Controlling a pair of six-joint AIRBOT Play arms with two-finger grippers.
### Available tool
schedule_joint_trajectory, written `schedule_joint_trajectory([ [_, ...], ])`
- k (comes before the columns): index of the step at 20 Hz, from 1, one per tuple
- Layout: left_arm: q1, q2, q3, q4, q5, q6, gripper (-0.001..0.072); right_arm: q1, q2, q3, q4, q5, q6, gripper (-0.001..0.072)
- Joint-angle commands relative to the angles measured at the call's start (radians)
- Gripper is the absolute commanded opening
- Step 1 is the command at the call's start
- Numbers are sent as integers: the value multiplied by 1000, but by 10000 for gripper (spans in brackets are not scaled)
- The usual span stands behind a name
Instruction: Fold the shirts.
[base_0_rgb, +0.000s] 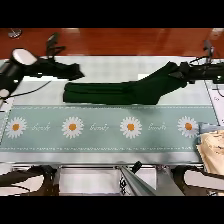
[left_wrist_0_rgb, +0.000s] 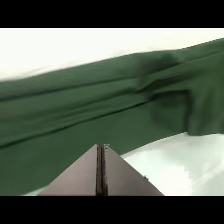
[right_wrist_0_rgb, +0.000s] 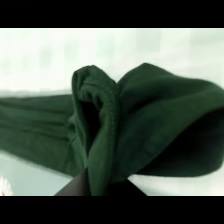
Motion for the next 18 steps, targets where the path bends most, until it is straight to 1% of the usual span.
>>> schedule_joint_trajectory([
  [1, -220, -23, 0, -4, 196, -51, 25, 1, 135, 1, -140, 87, 109, 25],
  [3, -330, -79, 0, -5, 282, -70, 25, 1, 194, 1, -196, 124, 154, 25],
  [5, -410, -137, 0, -8, 325, -132, 25, 1, 251, 1, -259, 145, 199, 25],
  [6, -441, -161, 0, -18, 331, -149, 26, 1, 278, 1, -286, 159, 220, 25],
  [8, -500, -203, 0, -71, 347, -148, 26, 1, 324, 1, -331, 199, 241, 25],
  [10, -558, -235, 0, -126, 397, -148, 26, 1, 355, 1, -362, 241, 254, 25],
  [14, -664, -293, 1, -277, 488, -148, 26, 1, 380, 1, -364, 267, 268, 25],
  [18, -735, -360, 3, -385, 512, -148, 26, 1, 388, 1, -354, 276, 276, 25],
])
